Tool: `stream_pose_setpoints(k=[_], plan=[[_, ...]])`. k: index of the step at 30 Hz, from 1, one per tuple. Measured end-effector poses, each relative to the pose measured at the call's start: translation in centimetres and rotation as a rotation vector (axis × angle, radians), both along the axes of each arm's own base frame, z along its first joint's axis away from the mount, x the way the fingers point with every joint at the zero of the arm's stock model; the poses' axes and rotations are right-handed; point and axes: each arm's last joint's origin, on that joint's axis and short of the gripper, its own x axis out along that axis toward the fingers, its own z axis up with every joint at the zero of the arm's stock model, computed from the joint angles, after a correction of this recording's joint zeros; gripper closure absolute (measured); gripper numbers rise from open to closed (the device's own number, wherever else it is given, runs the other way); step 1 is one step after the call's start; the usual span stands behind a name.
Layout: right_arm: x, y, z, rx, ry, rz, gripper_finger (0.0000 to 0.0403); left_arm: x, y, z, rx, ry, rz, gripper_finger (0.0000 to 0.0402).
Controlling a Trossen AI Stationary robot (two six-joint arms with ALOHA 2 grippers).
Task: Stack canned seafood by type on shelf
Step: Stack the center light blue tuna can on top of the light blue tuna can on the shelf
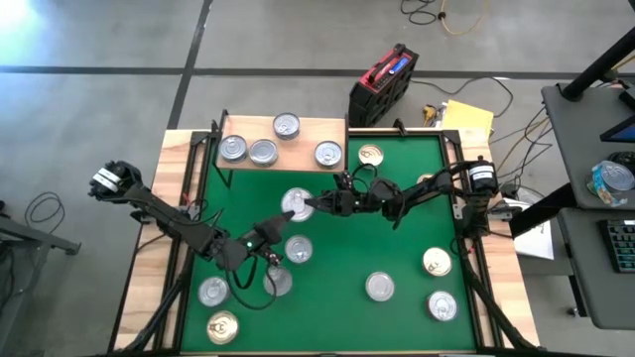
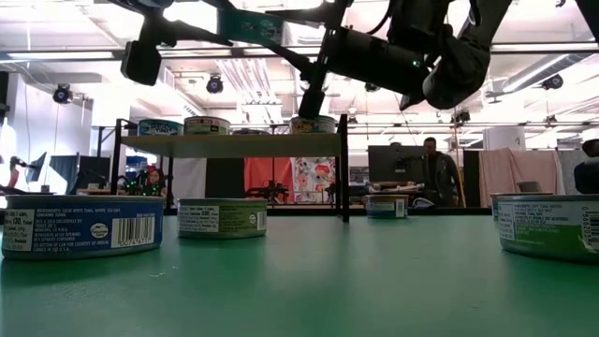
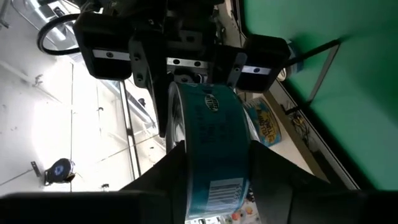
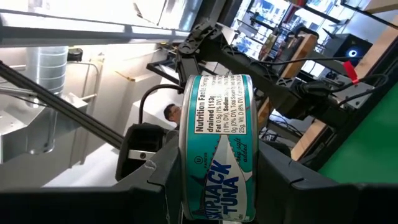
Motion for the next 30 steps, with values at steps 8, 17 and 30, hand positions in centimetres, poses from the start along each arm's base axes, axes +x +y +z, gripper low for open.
stream_pose_setpoints(k=[8, 17, 30], plan=[[0.6, 0.1, 0.1, 0.064, 0.065, 0.026, 0.0272, 0.0, 0.0, 0.2, -0.026, -0.038, 0.023, 0.0287], [1.6, 0.3, 0.9, 0.087, 0.083, 0.053, 0.0272, 0.0, 0.1, 0.6, -0.024, -0.060, 0.053, 0.0237], [2.0, 0.1, 1.3, 0.092, 0.083, 0.055, 0.0243, 0.0, 0.0, 1.0, -0.084, -0.129, 0.047, 0.0288]])
